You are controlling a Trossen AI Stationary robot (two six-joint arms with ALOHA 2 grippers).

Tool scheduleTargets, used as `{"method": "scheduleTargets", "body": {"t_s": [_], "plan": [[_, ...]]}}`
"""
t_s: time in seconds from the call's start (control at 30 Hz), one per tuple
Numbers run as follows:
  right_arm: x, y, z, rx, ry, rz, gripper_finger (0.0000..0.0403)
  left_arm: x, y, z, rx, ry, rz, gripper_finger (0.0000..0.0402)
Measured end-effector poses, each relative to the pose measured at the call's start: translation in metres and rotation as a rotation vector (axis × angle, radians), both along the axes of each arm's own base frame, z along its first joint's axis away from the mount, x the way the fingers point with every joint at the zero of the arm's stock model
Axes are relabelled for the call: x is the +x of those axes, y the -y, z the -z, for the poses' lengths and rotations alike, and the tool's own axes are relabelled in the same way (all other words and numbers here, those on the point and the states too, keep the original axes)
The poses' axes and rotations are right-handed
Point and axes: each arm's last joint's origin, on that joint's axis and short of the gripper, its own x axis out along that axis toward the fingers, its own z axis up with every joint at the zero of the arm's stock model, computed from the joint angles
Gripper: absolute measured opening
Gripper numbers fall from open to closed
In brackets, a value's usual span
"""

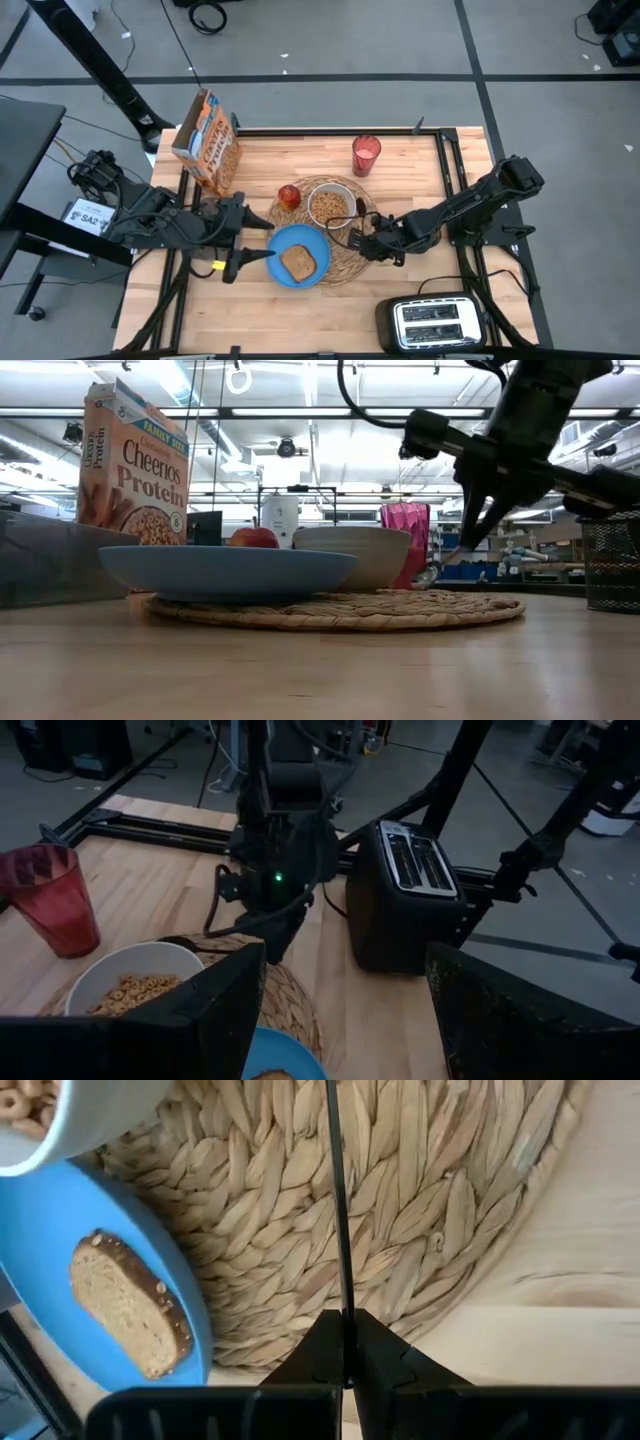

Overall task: Arrange a breakfast setting
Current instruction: Put the spoon on the woven placemat to the right of the bowl

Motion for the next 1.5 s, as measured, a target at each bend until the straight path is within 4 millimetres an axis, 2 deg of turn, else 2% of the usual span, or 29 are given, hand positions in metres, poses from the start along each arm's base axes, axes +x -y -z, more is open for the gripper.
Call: {"method": "scheduleTargets", "body": {"t_s": [0.33, 0.47, 0.77, 0.97, 1.1, 1.5], "plan": [[-0.007, 0.005, 0.011, 0.002, -0.049, 0.003, 0.0010, 0.000, 0.000, -0.001, -0.020, 0.009, -0.015, 0.0281], [-0.008, 0.004, 0.016, 0.026, -0.016, -0.002, 0.0010, 0.000, -0.001, -0.001, -0.023, 0.011, -0.030, 0.0281], [-0.001, -0.002, 0.003, -0.003, 0.056, 0.007, 0.0010, 0.000, -0.001, -0.001, -0.029, 0.011, -0.032, 0.0281], [-0.007, 0.001, 0.009, -0.024, -0.005, 0.008, 0.0010, 0.000, -0.001, -0.001, -0.028, 0.010, -0.033, 0.0281], [-0.008, 0.001, 0.017, 0.001, 0.021, 0.006, 0.0010, 0.000, -0.001, -0.001, -0.028, 0.010, -0.033, 0.0281], [-0.013, 0.001, 0.020, -0.022, -0.029, -0.025, 0.0022, 0.001, -0.001, -0.001, -0.028, 0.010, -0.036, 0.0281]]}}
